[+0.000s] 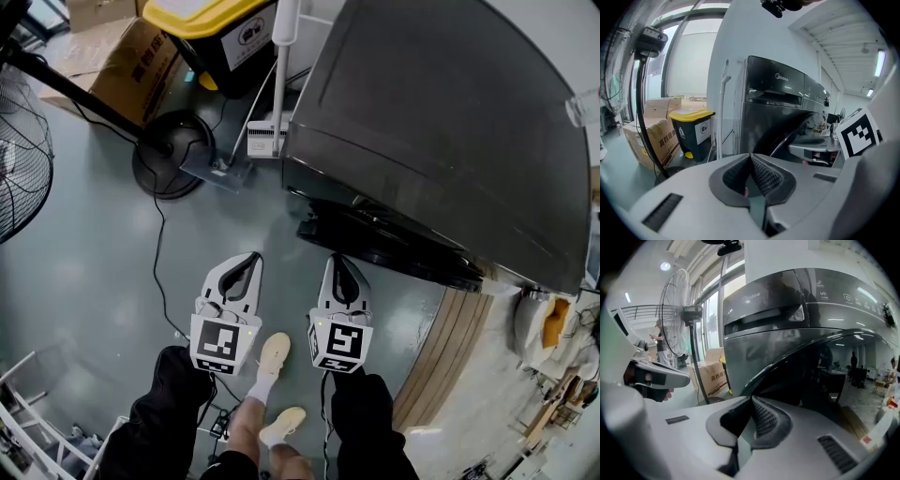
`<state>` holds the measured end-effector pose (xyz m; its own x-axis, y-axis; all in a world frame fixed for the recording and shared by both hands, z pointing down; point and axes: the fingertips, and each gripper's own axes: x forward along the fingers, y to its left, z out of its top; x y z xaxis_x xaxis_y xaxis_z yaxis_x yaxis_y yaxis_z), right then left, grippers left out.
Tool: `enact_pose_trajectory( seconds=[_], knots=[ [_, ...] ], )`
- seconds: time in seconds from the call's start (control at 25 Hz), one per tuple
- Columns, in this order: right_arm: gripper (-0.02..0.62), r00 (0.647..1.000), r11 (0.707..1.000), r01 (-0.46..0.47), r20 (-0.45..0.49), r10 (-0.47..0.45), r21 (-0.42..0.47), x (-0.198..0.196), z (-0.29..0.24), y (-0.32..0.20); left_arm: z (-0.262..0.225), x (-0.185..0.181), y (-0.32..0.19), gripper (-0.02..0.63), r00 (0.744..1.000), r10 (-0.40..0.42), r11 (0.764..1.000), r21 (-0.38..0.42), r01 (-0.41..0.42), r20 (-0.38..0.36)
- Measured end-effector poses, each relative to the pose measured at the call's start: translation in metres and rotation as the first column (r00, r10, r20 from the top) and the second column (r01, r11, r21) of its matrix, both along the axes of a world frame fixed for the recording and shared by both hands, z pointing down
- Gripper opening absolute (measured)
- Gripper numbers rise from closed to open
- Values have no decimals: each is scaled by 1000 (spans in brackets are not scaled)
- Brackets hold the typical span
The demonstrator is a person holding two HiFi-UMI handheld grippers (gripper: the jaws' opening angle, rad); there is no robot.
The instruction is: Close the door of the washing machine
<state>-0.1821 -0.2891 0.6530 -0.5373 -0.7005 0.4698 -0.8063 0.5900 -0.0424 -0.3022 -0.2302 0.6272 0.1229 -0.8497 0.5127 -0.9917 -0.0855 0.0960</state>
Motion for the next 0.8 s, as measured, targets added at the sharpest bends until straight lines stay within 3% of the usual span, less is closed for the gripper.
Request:
enact_pose_trajectory(
  seconds=[0.8],
  knots=[
    [17, 1000, 1000, -14, -28, 15, 10, -1, 1, -3, -1, -1, 10, 25, 1000, -15, 1000, 1, 15, 7]
  ],
)
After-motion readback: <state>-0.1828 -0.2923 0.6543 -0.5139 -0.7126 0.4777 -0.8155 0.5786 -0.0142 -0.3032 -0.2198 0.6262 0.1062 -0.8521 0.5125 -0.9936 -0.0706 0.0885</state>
